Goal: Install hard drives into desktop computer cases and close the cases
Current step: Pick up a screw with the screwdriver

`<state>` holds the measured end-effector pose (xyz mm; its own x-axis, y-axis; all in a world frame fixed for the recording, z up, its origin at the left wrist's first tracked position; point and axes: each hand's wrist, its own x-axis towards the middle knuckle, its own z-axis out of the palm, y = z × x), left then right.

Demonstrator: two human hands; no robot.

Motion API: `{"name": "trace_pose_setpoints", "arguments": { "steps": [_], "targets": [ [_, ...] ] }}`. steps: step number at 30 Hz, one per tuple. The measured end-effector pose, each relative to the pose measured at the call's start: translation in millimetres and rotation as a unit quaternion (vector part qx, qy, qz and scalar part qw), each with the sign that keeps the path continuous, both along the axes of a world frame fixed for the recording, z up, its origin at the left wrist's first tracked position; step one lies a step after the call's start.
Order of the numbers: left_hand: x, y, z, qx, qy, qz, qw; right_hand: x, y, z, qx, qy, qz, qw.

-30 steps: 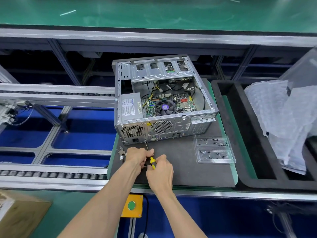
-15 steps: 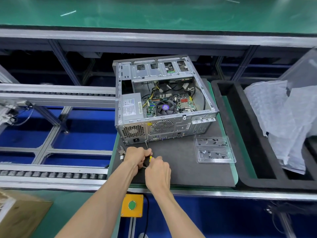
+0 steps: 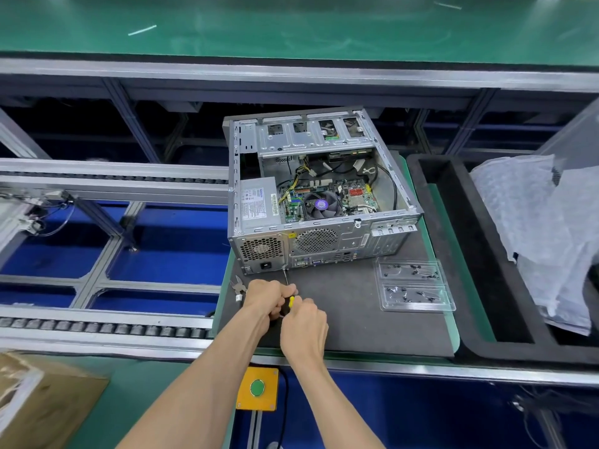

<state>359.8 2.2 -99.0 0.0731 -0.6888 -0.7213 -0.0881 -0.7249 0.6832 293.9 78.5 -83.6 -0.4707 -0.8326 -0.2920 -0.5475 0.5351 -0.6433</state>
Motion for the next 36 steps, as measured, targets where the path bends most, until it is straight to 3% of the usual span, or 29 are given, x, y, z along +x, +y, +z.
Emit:
{"name": "trace_pose_setpoints", "arguments": {
  "steps": [4, 14, 19, 23, 30, 36],
  "targets": [
    [-2.2, -2.1, -1.2, 0.005, -0.007, 0.017, 1.000, -5.0, 5.8, 0.1, -0.018, -0.023, -0.007, 1.000],
    [-4.9, -0.1, -1.4, 0.000, -0.022, 0.009, 1.000, -7.4, 2.5, -5.7, 0.030, 0.047, -0.001, 0.998],
    [-1.1, -1.3, -1.0, 0.011, 0.000, -0.004, 1.000, -8.0, -4.4, -7.0, 0.028, -0.064, -0.031, 0.997],
    [-4.6, -4.1, -3.6, 0.015, -0.011, 0.020, 1.000, -9.8, -2.8, -2.3, -0.007, -0.084, -0.036, 0.996],
    [-6.4, -2.7, -0.7, 0.013, 0.003, 0.036, 0.999, -12.8, 0.7, -1.3, 0.004, 0.004, -0.001, 1.000],
    [-4.1, 1.0, 0.5, 0.001, 0.012, 0.028, 1.000, -8.6, -6.1, -1.3, 0.046, -0.024, -0.037, 0.998]
  ]
}}
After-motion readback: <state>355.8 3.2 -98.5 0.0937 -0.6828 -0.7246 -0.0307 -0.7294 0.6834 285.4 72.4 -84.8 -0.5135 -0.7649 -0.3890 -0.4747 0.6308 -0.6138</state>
